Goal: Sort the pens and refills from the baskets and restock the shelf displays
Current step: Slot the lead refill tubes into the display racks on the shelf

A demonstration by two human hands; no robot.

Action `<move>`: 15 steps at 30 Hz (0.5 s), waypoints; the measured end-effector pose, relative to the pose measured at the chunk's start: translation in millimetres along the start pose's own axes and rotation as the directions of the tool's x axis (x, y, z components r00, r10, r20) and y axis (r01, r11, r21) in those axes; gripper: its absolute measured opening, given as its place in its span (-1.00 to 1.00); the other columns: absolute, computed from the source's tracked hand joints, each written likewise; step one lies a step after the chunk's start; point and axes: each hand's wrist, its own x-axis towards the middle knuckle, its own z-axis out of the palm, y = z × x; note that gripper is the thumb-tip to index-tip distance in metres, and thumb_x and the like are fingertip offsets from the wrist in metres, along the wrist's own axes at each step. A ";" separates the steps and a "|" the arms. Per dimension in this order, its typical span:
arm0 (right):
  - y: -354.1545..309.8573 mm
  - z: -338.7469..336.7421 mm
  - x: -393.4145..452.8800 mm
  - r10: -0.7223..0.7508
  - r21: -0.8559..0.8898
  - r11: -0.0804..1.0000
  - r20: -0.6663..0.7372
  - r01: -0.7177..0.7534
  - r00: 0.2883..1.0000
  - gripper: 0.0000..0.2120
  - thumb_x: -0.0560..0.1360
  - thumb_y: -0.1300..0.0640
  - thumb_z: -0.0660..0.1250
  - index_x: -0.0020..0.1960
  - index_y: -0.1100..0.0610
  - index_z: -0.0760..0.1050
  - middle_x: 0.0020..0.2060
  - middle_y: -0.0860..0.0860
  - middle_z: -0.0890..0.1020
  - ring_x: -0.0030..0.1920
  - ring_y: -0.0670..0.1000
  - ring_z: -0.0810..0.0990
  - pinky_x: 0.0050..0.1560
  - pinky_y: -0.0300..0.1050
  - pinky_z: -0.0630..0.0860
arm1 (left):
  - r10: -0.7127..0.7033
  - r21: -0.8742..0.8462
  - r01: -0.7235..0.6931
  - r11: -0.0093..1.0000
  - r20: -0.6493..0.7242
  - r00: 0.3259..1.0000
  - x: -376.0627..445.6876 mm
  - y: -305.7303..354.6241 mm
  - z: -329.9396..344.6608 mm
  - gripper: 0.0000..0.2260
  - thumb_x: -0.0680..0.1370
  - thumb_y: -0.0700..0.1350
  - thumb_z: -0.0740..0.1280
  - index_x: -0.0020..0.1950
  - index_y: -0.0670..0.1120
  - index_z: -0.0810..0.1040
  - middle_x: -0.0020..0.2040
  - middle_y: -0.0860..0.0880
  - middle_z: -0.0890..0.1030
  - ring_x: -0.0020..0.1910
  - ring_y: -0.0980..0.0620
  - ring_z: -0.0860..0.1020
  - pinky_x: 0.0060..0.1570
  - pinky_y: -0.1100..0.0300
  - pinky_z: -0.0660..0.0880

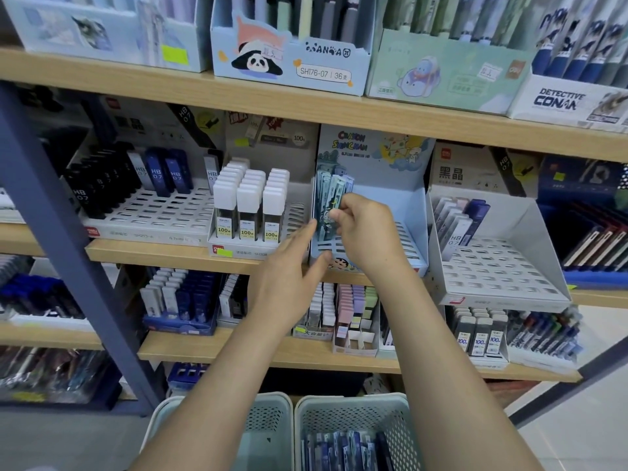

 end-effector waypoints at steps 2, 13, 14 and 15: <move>0.5 -1.5 0.3 0.016 -0.003 1.000 0.008 -0.016 1.000 -0.75 0.63 0.16 0.27 -0.15 0.30 0.46 -0.25 0.19 0.63 -0.17 0.21 0.61 -0.14 0.08 0.56 | -0.006 0.003 0.006 1.000 0.004 1.000 0.4 0.7 -0.1 -0.47 0.65 0.19 0.19 0.61 0.21 0.15 0.57 0.16 0.29 0.44 0.06 0.40 0.00 0.24 0.35; 7.9 -1.4 -1.9 0.039 -0.023 0.999 0.039 -0.038 0.998 -0.60 0.58 0.09 0.36 -0.39 0.04 0.31 -0.44 -0.05 0.40 -0.36 0.01 0.37 -0.25 -0.06 0.29 | -0.017 -0.036 0.017 0.999 0.000 1.000 -1.1 2.3 -0.9 -0.47 0.65 0.16 0.22 0.60 0.20 0.18 0.57 0.14 0.30 0.47 0.03 0.36 0.20 0.15 0.41; 9.3 -0.7 -1.8 0.040 -0.007 0.999 0.030 -0.039 0.999 -0.62 0.57 0.09 0.38 -0.38 0.06 0.35 -0.41 -0.04 0.41 -0.34 0.02 0.38 -0.22 -0.04 0.32 | -0.018 -0.036 0.017 0.999 -0.005 1.000 -1.0 2.4 -0.5 -0.48 0.65 0.16 0.22 0.60 0.20 0.19 0.56 0.14 0.31 0.46 0.03 0.37 0.18 0.15 0.41; 9.6 0.5 -1.9 0.038 -0.008 0.999 0.019 -0.038 0.999 -0.64 0.56 0.08 0.38 -0.37 0.08 0.39 -0.37 -0.04 0.43 -0.29 0.04 0.41 -0.17 -0.02 0.37 | -0.016 -0.036 0.016 0.999 -0.010 1.000 -1.0 2.5 -0.1 -0.48 0.65 0.16 0.23 0.60 0.19 0.19 0.56 0.13 0.32 0.46 0.02 0.38 0.17 0.15 0.41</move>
